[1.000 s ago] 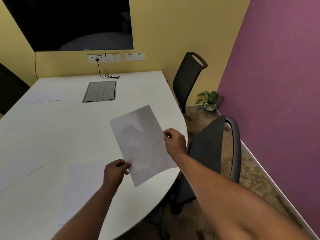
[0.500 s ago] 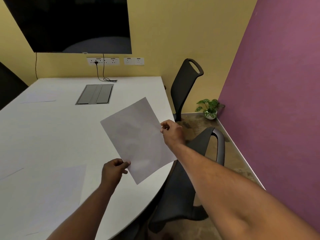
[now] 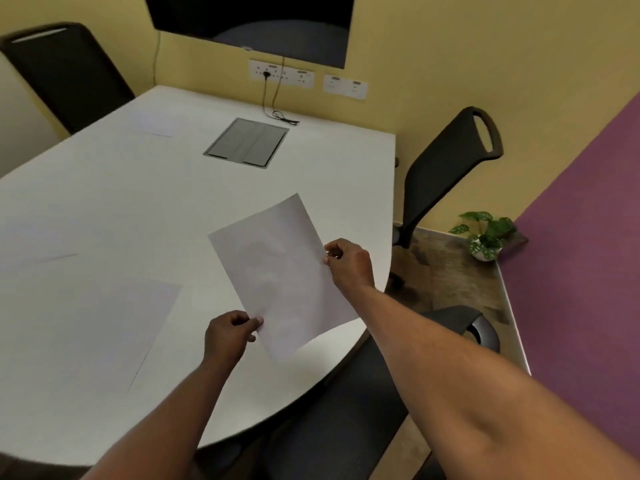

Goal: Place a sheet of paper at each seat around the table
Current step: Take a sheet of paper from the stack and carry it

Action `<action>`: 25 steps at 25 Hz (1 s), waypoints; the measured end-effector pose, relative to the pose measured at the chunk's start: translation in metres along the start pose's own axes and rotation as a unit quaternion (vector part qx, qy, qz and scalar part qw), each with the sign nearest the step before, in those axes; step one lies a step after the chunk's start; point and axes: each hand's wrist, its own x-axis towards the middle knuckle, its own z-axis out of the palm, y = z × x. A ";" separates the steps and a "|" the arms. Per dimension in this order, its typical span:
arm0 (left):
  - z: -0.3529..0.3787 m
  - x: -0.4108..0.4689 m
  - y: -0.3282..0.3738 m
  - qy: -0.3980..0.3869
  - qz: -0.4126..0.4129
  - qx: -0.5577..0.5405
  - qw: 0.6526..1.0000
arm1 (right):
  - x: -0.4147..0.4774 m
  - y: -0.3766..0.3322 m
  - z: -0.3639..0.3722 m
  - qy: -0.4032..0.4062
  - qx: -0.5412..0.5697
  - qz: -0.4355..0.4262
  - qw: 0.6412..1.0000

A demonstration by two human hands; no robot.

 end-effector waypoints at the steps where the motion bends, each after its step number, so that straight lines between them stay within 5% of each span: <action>1: -0.001 0.001 -0.001 0.018 -0.009 0.003 1.000 | 0.005 0.001 0.004 -0.017 -0.004 -0.002 1.000; 12: 0.026 0.028 -0.027 0.152 -0.135 -0.007 0.979 | 0.063 0.054 0.080 -0.148 0.002 0.010 0.989; 25: 0.073 0.075 -0.097 0.183 -0.223 0.134 0.948 | 0.097 0.147 0.167 -0.233 -0.013 0.072 0.970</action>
